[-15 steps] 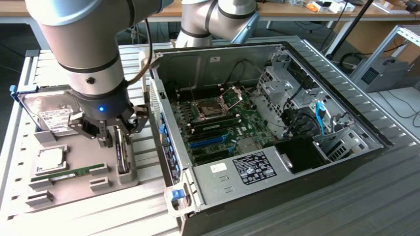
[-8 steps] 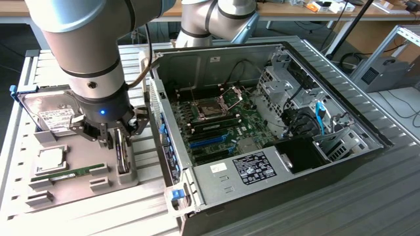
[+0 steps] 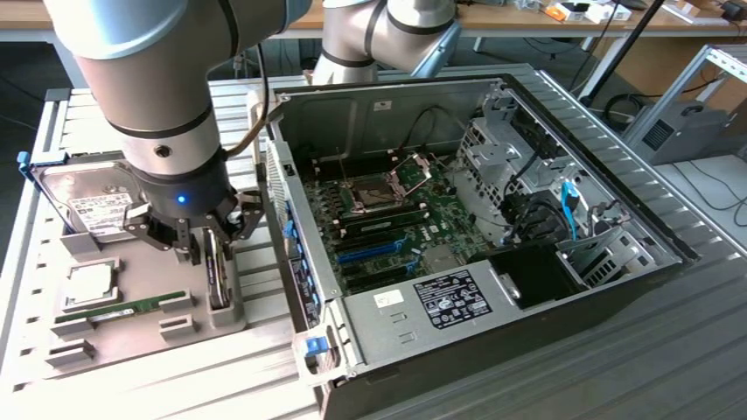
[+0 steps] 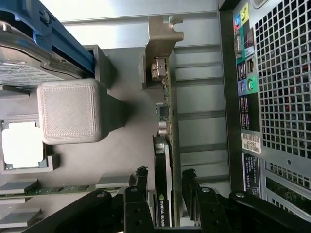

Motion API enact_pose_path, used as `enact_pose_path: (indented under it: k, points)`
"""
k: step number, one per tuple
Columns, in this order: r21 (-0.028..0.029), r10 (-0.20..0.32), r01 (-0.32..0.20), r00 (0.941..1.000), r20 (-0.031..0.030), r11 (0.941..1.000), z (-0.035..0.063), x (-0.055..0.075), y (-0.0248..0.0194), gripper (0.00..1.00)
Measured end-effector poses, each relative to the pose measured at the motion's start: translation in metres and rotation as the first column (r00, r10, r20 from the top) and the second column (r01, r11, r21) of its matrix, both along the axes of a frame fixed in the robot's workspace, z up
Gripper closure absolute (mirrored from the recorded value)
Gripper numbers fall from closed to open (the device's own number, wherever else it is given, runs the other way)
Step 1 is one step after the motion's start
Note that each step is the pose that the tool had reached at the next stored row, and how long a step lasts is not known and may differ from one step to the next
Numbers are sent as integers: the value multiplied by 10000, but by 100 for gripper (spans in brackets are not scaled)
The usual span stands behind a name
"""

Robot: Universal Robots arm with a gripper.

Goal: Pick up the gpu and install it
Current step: 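Pick up the gpu and move the gpu toward the slot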

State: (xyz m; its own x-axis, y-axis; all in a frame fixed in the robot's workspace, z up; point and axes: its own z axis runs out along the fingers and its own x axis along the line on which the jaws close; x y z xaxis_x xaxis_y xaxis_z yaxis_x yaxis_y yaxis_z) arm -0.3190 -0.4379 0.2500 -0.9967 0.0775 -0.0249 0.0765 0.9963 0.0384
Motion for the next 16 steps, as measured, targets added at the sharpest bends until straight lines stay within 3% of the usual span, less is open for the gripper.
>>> enact_pose_path:
  k: [6, 11, 16]
  points:
    - [0, -33, 33, 10000, 0, 10000, -65, -10, 16, 58]
    - [1, -52, 52, 10000, 2, 10000, -98, -19, 59, 58]
    - [-23, -55, 55, 10000, 0, 10000, -119, -18, 61, 58]
